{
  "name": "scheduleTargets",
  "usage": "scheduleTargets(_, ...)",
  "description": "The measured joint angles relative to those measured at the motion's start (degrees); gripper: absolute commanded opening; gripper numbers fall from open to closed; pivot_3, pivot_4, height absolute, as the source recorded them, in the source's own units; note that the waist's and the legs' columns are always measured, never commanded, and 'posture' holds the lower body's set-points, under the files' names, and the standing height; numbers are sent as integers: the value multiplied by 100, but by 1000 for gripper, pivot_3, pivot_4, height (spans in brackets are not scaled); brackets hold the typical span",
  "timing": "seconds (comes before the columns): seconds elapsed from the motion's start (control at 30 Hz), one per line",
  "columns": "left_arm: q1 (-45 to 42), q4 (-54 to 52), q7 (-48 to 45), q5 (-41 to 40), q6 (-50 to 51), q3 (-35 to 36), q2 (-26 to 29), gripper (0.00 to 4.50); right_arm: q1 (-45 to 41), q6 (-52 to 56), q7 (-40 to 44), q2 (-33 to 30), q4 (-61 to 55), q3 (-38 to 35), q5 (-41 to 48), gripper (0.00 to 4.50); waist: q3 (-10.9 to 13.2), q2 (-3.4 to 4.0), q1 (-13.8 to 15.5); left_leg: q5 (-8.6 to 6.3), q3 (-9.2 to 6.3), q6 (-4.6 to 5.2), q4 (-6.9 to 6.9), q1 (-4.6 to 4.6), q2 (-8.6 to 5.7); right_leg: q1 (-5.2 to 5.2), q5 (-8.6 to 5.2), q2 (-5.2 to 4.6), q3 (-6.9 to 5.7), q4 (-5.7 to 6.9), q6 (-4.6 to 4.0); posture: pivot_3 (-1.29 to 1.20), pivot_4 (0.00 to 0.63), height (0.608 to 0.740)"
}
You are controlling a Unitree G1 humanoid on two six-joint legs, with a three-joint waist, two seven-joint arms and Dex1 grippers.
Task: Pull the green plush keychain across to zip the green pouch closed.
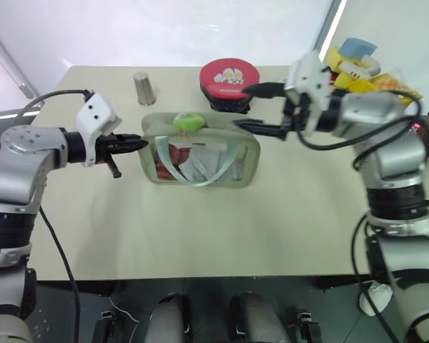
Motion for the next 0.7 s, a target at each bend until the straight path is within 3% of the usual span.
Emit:
scheduleTargets(0.17, -54, 22, -20, 21, -16, -49, -8, 0, -295, -173, -511, 634, 462, 427, -409, 3149, 0, 0, 20, 0, -1, 0, 2, -4, -2, 0, 0, -2, -1, 0, 0, 0, 150, 740)
scheduleTargets(0.53, -67, 32, -35, 75, -20, -49, 2, 0, -367, -600, -375, 750, 1070, 756, -779, 3149, 0, 0, 0, 0, -1, 0, 1, -3, -1, -1, 0, 0, -1, -1, 0, 0, 150, 740)
scheduleTargets(0.63, -66, 32, -22, 79, -20, -48, 1, 0, -381, -599, -358, 826, 1145, 751, -769, 2337, 0, 0, 0, 0, -2, 0, 1, -3, -1, -1, 0, 0, -1, 0, 0, 0, 150, 740)
scheduleTargets(0.7, -65, 31, -10, 80, -20, -48, -2, 0, -400, -599, -343, 842, 1174, 751, -770, 1378, 0, 0, 0, 0, -2, 0, 1, -3, -1, -1, 0, 0, -1, 0, 0, 0, 150, 740)
